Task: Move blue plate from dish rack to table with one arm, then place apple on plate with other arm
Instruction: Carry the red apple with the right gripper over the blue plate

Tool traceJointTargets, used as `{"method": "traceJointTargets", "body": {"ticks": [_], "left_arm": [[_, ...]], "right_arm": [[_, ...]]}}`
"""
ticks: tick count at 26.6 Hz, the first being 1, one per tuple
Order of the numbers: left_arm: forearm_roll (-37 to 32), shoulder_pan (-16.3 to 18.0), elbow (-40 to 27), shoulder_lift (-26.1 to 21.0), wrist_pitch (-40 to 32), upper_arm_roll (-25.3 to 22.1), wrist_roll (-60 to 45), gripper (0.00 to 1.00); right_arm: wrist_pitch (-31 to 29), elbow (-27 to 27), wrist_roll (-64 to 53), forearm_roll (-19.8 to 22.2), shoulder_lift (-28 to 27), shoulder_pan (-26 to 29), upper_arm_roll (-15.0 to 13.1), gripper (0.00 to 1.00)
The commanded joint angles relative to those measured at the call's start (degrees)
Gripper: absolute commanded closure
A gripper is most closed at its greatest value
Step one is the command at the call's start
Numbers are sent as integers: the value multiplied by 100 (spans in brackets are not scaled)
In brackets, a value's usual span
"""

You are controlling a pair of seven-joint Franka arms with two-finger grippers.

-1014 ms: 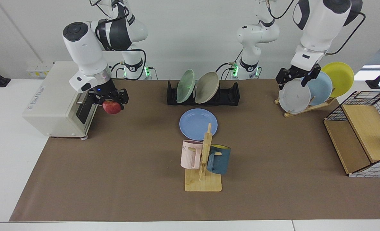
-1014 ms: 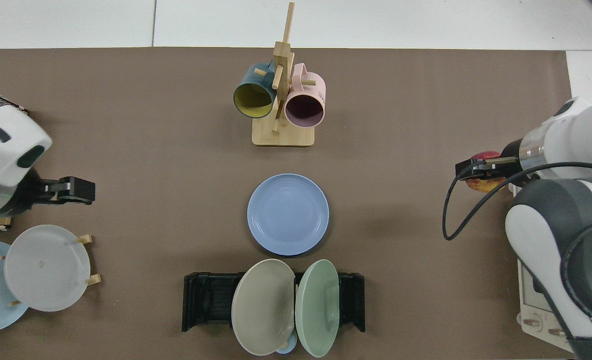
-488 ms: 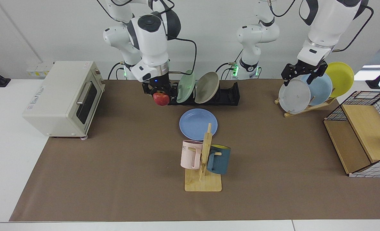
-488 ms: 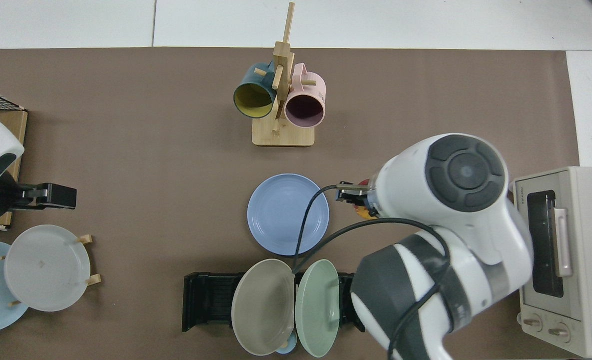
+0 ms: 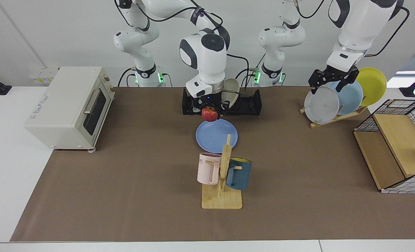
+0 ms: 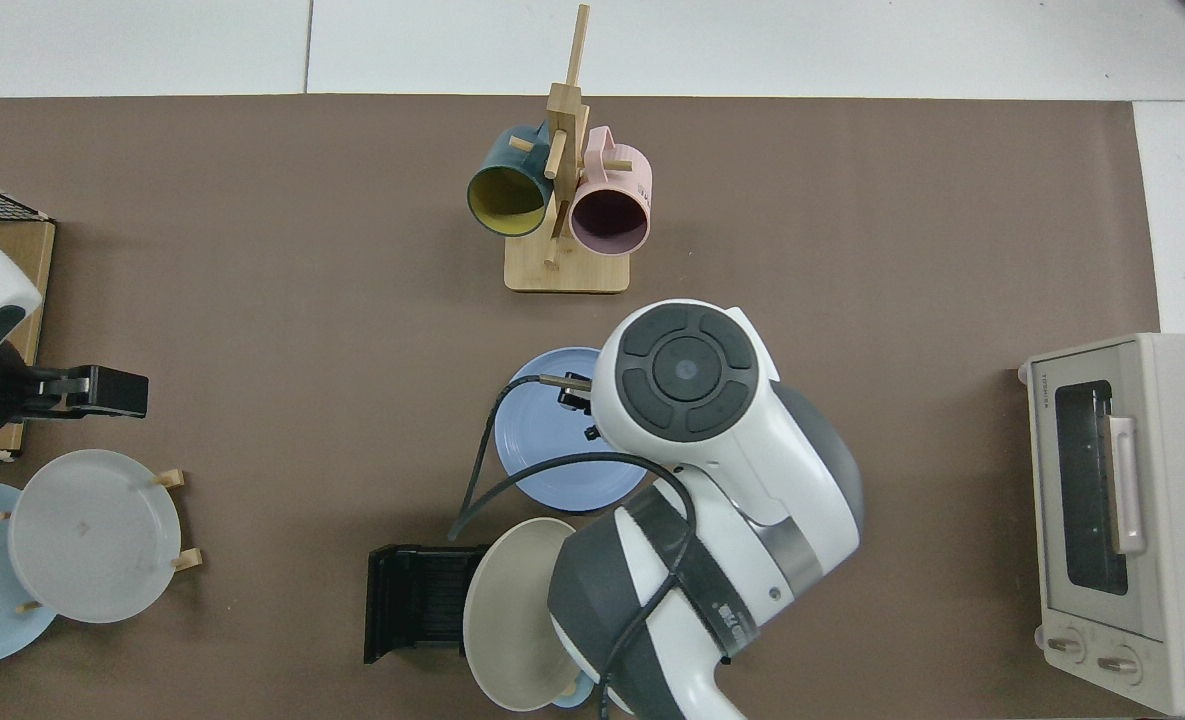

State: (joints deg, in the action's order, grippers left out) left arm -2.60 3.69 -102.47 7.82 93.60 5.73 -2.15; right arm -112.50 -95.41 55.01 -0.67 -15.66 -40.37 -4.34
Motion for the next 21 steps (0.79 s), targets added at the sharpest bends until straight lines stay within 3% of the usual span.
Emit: {"method": "traceJointTargets", "body": {"ticks": [1, 7, 12, 17, 21], "left_arm": [[102, 9, -36, 18, 62, -54, 109, 0], [102, -8, -45, 18, 62, -54, 109, 0], [102, -17, -53, 9, 62, -54, 101, 0], [102, -17, -53, 18, 62, -54, 109, 0], [102, -35, -53, 18, 62, -46, 101, 0]], "right_arm": [[-482, 129, 335, -56, -525, -181, -49, 100], [-1195, -381, 327, -65, -728, -173, -32, 100], [-1248, -609, 318, -126, -701, -164, -14, 100], [-1440, -882, 247, -512, -693, -164, -23, 100], [-1687, -1119, 239, -513, -701, -164, -23, 96]]}}
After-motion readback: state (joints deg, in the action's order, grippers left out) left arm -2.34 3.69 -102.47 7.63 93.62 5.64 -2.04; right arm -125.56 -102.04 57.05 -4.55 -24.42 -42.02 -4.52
